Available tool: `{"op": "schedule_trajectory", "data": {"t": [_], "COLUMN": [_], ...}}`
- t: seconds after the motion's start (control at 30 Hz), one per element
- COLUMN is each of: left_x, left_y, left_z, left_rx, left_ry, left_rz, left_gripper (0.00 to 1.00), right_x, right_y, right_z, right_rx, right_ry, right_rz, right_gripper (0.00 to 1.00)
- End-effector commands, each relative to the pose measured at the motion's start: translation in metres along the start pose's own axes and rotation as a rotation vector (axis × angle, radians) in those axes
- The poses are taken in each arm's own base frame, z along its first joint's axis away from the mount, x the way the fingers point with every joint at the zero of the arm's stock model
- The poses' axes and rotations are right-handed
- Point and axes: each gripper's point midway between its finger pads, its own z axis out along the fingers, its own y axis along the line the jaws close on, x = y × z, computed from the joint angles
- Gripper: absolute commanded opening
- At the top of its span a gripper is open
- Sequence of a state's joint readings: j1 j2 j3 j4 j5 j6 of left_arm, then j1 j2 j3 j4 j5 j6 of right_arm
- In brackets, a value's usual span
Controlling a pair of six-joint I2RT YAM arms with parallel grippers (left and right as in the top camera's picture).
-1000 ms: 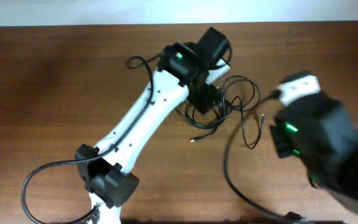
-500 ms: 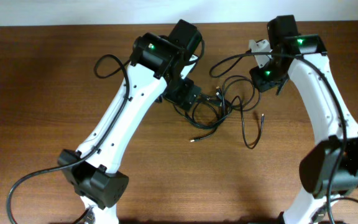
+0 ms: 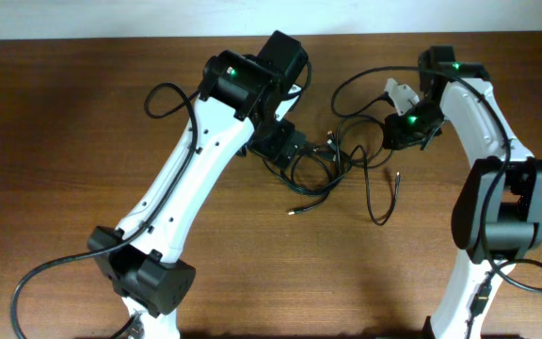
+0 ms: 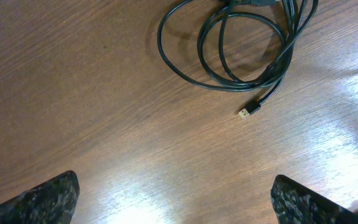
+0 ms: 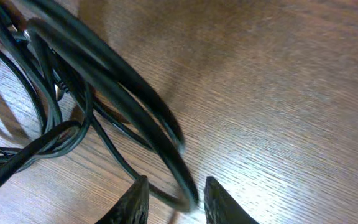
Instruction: Untangle cables
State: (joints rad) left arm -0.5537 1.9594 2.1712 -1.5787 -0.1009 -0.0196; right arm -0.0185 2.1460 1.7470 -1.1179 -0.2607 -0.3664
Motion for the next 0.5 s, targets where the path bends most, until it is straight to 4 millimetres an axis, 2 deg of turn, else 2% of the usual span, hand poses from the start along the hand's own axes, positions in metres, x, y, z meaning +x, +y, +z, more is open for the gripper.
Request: {"op": "schedule_trajectory", "data": {"t": [0.0,0.03,0.07,0.1,0.13,0.2,0.23,0.27,0.3,0.33,0.37,0.4,0.43,0.47], "left_x": [0.001,0.0,0.001,0.0,0.0,0.001,0.0,0.0,0.0,0.0,0.001,0.001,-0.001,-0.005], "left_y": [-0.004,-0.005,-0.005,-0.005,-0.005,-0.005,-0.005,-0.005,-0.005,-0.006,-0.008,-0.017,-0.032,-0.046], "left_z": [-0.013,-0.013,-0.013,-0.013,-0.013,-0.013,-0.013,-0.013,-0.013,-0.013,-0.013,-0.014,-0.016,-0.019], "left_rx": [0.025,0.032,0.032,0.032,0.032,0.032,0.032,0.032,0.032,0.036,0.046,0.103,0.186,0.267], "left_ry": [-0.031,-0.032,-0.032,-0.032,-0.032,-0.032,-0.032,-0.032,-0.033,-0.032,-0.032,-0.033,-0.046,-0.077], "left_rz": [0.013,0.013,0.013,0.013,0.013,0.013,0.013,0.013,0.013,0.014,0.015,0.054,0.115,0.187], "left_gripper": [0.99,0.99,0.99,0.99,0.99,0.99,0.99,0.99,0.99,0.99,0.99,0.99,1.0,0.98], "right_x": [0.011,0.017,0.022,0.022,0.017,-0.005,-0.015,-0.024,-0.036,-0.05,-0.054,-0.049,-0.038,-0.028], "right_y": [0.023,0.027,0.032,0.033,0.038,0.046,0.053,0.062,0.081,0.1,0.121,0.15,0.176,0.196], "right_z": [0.028,0.036,0.038,0.036,0.017,-0.034,-0.065,-0.103,-0.157,-0.219,-0.261,-0.302,-0.333,-0.351], "right_rx": [-0.091,-0.097,-0.106,-0.109,-0.121,-0.116,-0.114,-0.107,-0.118,-0.106,-0.126,-0.141,-0.156,-0.167], "right_ry": [0.022,0.038,0.059,0.066,0.066,0.024,-0.004,-0.052,-0.155,-0.331,-0.465,-0.587,-0.673,-0.723], "right_rz": [-0.013,-0.017,-0.019,-0.018,-0.002,0.007,-0.001,-0.016,-0.051,-0.035,-0.089,-0.168,-0.231,-0.276], "right_gripper": [0.26,0.24,0.06,0.04,0.04,0.04,0.04,0.04,0.04,0.04,0.04,0.04,0.04,0.04]}}
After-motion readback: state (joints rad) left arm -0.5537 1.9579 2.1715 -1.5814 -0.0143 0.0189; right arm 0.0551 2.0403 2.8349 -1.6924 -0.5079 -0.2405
